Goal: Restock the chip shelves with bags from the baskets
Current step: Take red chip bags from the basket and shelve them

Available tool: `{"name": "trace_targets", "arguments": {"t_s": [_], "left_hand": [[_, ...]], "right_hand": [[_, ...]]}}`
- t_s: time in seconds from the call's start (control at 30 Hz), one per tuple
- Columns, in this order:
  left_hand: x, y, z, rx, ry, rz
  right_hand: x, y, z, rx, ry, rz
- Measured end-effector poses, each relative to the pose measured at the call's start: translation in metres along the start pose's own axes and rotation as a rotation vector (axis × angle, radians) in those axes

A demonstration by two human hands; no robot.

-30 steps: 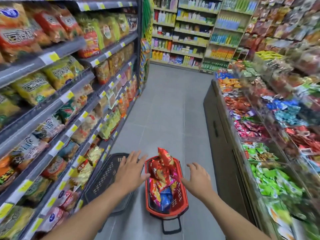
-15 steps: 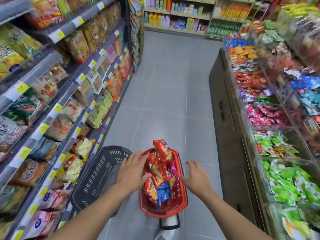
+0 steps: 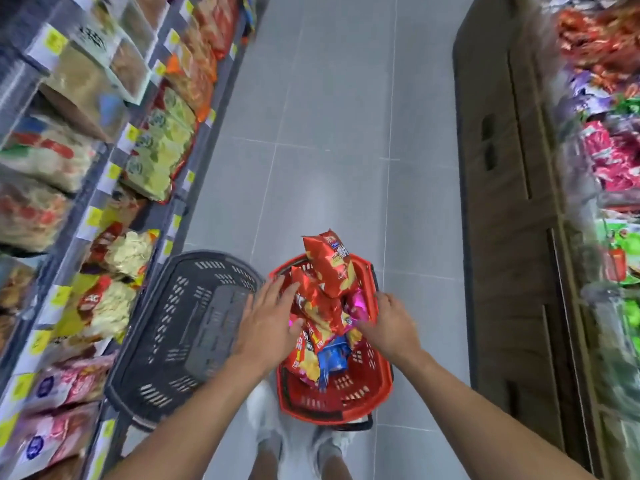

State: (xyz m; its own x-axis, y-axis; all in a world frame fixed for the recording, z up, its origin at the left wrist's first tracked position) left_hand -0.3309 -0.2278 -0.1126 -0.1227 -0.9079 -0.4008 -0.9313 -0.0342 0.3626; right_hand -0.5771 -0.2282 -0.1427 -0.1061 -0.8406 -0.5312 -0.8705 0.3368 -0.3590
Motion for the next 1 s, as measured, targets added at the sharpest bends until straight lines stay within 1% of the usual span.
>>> {"name": "trace_targets", "arguments": {"t_s": [0.17,0.3,0.37,0.47,0.63,0.77,0.9,1.0], "left_hand": [[0.041,-0.038,0.041,-0.125,-0.005,-0.077],[0.055,-0.067,0.069,-0.176,-0.031,-0.113],[0.061,-0.08,0.083,-0.194,-0.045,-0.121],[0.067,-0.096,0.098,-0.233,-0.064,-0.151],[0.069,-0.108,0.11,-0.292,-0.089,-0.204],[0.071,-0.101,0.1,-0.347,-0.08,-0.216],[0.078,-0.09,0.084,-0.497,-0.028,-0.247],[0.084,-0.077,0.075,-0.627,-0.037,-0.317]], "right_hand": [[0.064,0.0,0.047,0.096,-0.038,0.066],[0.118,-0.01,0.067,0.174,0.0,0.071],[0.146,-0.008,0.08,0.227,0.001,0.108],[0.173,-0.001,0.099,0.215,0.0,0.099],[0.176,0.009,0.102,0.186,0.03,0.081],[0.176,0.019,0.092,0.25,0.014,0.083],[0.163,0.022,0.067,0.4,-0.009,0.09],[0.141,0.021,0.055,0.602,-0.073,0.104]]}}
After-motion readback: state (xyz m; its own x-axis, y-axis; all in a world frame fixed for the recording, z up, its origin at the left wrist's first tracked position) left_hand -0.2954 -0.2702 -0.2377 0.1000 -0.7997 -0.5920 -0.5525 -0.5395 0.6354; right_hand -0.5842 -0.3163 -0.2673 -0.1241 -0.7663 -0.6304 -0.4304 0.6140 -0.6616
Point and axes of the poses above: each hand's wrist, its own x-axis towards the middle knuckle, its own z-axis out of the palm, y = z × x, the point moved 4 cm from there along x, towards the middle knuckle, and after that the axes turned 2 degrees about y, right-handed, at the moved point
